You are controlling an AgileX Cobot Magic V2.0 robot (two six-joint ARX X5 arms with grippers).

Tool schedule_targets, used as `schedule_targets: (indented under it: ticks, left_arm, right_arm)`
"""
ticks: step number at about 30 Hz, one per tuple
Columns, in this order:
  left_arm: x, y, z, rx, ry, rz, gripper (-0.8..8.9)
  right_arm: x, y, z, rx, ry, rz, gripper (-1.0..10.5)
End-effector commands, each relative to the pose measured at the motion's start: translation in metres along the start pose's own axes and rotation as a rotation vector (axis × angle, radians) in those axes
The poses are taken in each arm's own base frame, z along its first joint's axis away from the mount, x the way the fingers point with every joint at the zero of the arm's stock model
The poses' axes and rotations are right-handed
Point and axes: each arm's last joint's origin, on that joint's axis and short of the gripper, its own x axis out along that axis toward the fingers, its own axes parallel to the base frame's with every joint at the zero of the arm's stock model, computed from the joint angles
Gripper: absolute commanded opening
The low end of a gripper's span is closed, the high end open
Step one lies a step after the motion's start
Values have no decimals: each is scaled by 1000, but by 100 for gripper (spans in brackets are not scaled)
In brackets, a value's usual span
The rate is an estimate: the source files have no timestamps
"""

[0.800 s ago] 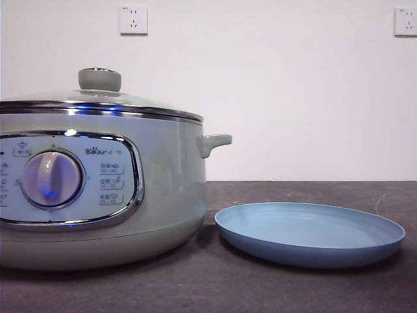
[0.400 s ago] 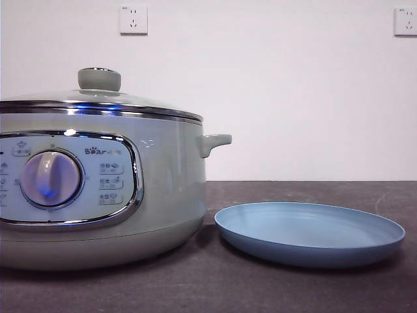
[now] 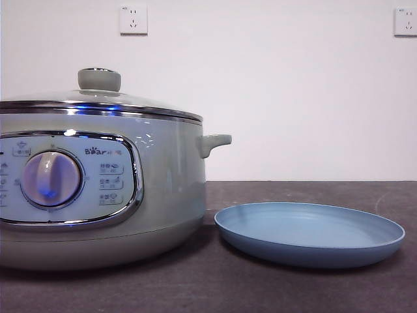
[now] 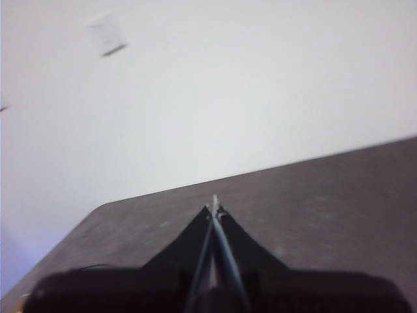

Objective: Take the potato out from the steamer,put the potato on the plate,close the lid

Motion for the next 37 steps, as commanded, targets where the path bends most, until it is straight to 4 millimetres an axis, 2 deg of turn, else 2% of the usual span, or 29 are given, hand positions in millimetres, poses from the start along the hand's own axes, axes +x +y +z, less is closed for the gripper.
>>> schedule_targets:
  ticks: [1, 5, 11, 15, 20, 21, 22, 25, 27, 28, 37]
  left_arm:
    - [0, -4, 16, 68, -12, 10, -5]
    - [3, -10, 36, 90, -6, 18, -5]
    - [19, -14, 65, 93, 118, 32, -5]
    - [38, -15, 81, 88, 255, 50, -6]
    - [65, -16, 97, 66, 375, 5, 8]
    - [70, -16, 99, 60, 387, -14, 54]
    - [75, -17, 100, 54, 395, -34, 142]
    - [88, -16, 102, 36, 432, -66, 389]
    - [95, -15, 101, 27, 463, -68, 409]
    - [99, -14, 99, 24, 476, -70, 409]
    - [128, -14, 79, -14, 611, -144, 409]
  right_arm:
    - [9, 9, 25, -36, 23, 87, -9]
    - [25, 20, 57, -56, 63, 252, -9]
    - [52, 30, 88, -55, 185, 408, -9]
    - [67, 35, 96, -65, 296, 504, -9]
    - [78, 42, 94, -99, 347, 548, 7]
    - [79, 43, 93, -101, 350, 552, 36]
    - [79, 44, 93, -102, 350, 554, 103]
    - [79, 45, 92, -105, 348, 541, 392]
    - [79, 44, 93, -111, 341, 504, 536]
    - [79, 44, 93, -114, 337, 483, 570]
    - [80, 47, 91, -116, 342, 481, 567]
